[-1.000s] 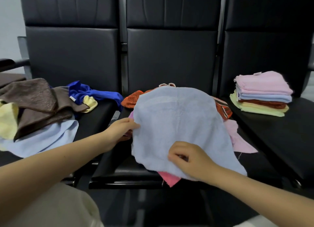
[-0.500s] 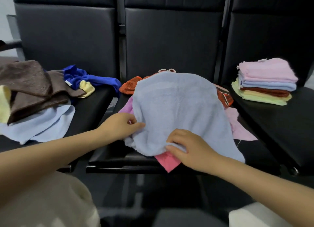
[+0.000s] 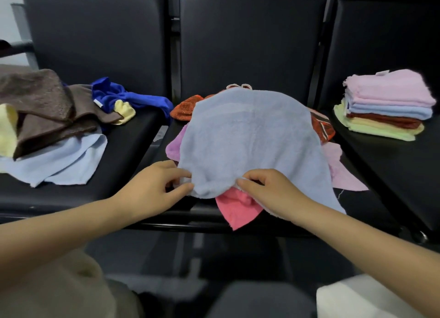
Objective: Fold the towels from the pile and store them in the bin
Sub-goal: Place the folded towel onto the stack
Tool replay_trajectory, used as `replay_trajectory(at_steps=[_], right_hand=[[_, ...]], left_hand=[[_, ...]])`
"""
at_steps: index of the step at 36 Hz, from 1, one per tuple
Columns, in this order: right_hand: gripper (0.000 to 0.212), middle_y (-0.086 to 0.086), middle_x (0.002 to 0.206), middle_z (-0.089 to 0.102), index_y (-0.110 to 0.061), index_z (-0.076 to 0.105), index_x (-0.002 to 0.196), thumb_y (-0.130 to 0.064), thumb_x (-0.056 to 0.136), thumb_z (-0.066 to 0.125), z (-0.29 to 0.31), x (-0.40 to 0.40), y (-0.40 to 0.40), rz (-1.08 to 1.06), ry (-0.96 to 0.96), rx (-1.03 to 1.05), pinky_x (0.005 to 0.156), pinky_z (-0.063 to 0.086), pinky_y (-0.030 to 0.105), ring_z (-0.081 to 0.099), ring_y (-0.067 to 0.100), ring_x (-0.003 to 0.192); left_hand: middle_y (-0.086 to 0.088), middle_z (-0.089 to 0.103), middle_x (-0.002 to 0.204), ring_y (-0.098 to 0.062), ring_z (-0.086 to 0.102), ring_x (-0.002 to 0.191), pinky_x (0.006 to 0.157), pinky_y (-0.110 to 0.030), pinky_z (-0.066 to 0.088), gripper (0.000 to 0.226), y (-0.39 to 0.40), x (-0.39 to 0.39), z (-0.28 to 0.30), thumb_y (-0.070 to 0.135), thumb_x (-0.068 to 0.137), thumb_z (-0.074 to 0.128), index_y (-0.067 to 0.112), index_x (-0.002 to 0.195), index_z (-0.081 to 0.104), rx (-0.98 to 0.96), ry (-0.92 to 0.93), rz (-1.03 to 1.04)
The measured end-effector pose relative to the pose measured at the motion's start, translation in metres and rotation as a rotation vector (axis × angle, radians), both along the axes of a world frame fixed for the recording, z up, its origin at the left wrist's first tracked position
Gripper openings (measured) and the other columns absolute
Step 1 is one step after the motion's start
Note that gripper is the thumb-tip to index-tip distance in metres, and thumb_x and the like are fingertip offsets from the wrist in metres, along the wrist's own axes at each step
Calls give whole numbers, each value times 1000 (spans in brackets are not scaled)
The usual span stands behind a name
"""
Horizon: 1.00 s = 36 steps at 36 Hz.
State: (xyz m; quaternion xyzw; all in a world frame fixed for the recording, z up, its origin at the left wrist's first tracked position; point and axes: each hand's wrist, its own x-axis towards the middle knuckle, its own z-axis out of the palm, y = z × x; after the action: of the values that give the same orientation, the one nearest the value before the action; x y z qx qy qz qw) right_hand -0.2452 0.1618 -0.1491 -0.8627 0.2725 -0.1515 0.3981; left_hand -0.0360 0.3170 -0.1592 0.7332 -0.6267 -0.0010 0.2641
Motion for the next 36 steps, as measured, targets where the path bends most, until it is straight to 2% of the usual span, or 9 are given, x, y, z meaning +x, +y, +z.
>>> replay_trajectory(at_steps=[3, 7, 11, 16, 21, 26, 28, 30, 36], right_hand=[[40, -15, 47, 50, -21, 52, 56, -25, 96, 57, 2, 1, -3, -5, -2, 49, 54, 35, 12, 43, -1, 50], [43, -16, 46, 45, -22, 48, 55, -28, 96, 59, 1, 2, -3, 11, -8, 51, 53, 33, 14, 41, -1, 49], [38, 3, 62, 56, -7, 58, 66, -31, 96, 57, -1, 2, 1, 54, -3, -8, 64, 42, 26, 49, 9, 60], [27, -3, 81, 62, -13, 67, 79, -35, 93, 58, -2, -2, 4, 119, -18, -146, 77, 47, 27, 58, 9, 78], [42, -16, 93, 53, -30, 55, 86, -66, 68, 68, -1, -7, 4, 264, 128, -477, 76, 43, 19, 50, 5, 91], [39, -17, 99, 47, -29, 53, 101, -55, 78, 71, 0, -7, 8, 293, 179, -724, 74, 42, 24, 44, 5, 92], [26, -15, 100, 50, -25, 57, 105, -41, 85, 66, 1, -10, 7, 275, 151, -709, 76, 44, 28, 47, 7, 96], [19, -14, 98, 54, -23, 60, 103, -35, 89, 56, 3, -13, 5, 260, 137, -685, 76, 45, 31, 49, 8, 92], [32, -9, 78, 59, -23, 63, 77, -46, 90, 45, 3, -20, 2, 216, 41, -483, 71, 48, 32, 57, 8, 78]], left_hand=[[19, 55, 92, -1, 51, 96, 83, -12, 38, 50, 3, -1, -1, 69, 78, 41, 34, 94, 73, 32, 8, -5], [15, 58, 98, 0, 44, 107, 89, -5, 32, 56, -3, -15, 3, 71, 71, 49, 21, 81, 73, 91, 179, -69], [3, 64, 78, -11, 54, 77, 78, -32, 44, 47, -11, -24, 8, 50, 75, 68, 4, 81, 64, 200, 519, -111], [-7, 73, 104, -13, 66, 102, 96, -31, 48, 41, -13, -20, 20, 36, 80, 73, 3, 104, 69, 215, 918, -125], [-8, 74, 101, -18, 69, 96, 83, -26, 50, 22, -12, -11, 31, 20, 84, 65, 5, 100, 70, 84, 1161, -34], [-21, 57, 90, -30, 55, 86, 81, -36, 47, 43, 1, 7, 31, 23, 65, 71, -4, 98, 61, -29, 1262, 76], [-11, 54, 73, -21, 51, 69, 61, -24, 44, 14, 6, 15, 25, 14, 74, 70, 8, 78, 57, -23, 1217, 155], [0, 51, 63, -11, 45, 58, 50, -21, 36, 19, 11, 20, 19, 13, 75, 72, 15, 69, 53, 52, 1004, 257], [7, 51, 70, -7, 48, 59, 54, -18, 37, 27, 21, 15, 10, 21, 81, 67, 25, 106, 56, 240, 154, 255]])
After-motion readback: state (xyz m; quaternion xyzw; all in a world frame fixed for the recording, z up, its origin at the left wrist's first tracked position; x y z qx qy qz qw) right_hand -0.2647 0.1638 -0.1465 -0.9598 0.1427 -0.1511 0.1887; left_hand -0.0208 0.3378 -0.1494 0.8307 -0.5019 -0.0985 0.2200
